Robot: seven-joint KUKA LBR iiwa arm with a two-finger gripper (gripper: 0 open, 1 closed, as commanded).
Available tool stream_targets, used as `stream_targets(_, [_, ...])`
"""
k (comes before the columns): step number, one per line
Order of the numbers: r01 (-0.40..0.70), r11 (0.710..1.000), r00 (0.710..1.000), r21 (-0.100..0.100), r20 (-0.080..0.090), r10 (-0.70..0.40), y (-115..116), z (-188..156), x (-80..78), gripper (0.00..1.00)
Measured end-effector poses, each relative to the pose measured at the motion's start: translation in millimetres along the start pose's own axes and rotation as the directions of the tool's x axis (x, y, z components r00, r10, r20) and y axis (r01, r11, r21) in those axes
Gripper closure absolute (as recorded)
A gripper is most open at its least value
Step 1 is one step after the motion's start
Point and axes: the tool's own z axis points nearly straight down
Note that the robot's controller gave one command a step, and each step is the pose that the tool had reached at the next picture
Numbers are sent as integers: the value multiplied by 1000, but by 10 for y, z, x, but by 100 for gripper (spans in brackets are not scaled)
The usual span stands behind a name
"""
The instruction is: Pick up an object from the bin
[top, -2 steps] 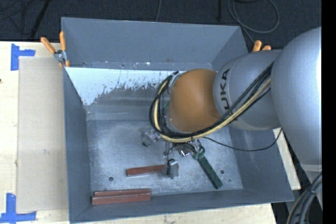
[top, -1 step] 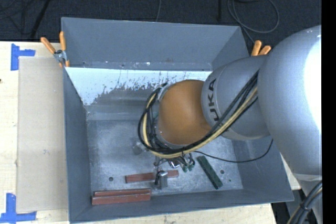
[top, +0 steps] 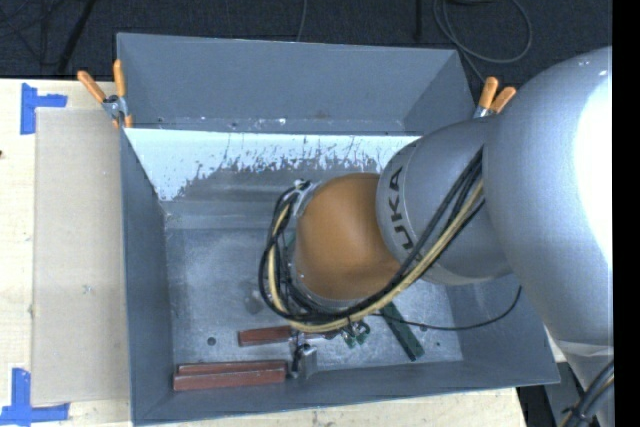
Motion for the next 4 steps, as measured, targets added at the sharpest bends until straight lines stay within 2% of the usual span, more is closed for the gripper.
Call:
stream_targets(1, [-3,1000,1000,-2,-6,3,6,11,15,100])
stream_targets(2, [243,970,970,-2,1,-243,167,-1675,-324,100])
stream_targets(3, [199,980,980,-8,-13,-199,462,-599,-591,100])
stream_targets(4, [196,981,980,-5,-8,-196,446,-645,-600,0])
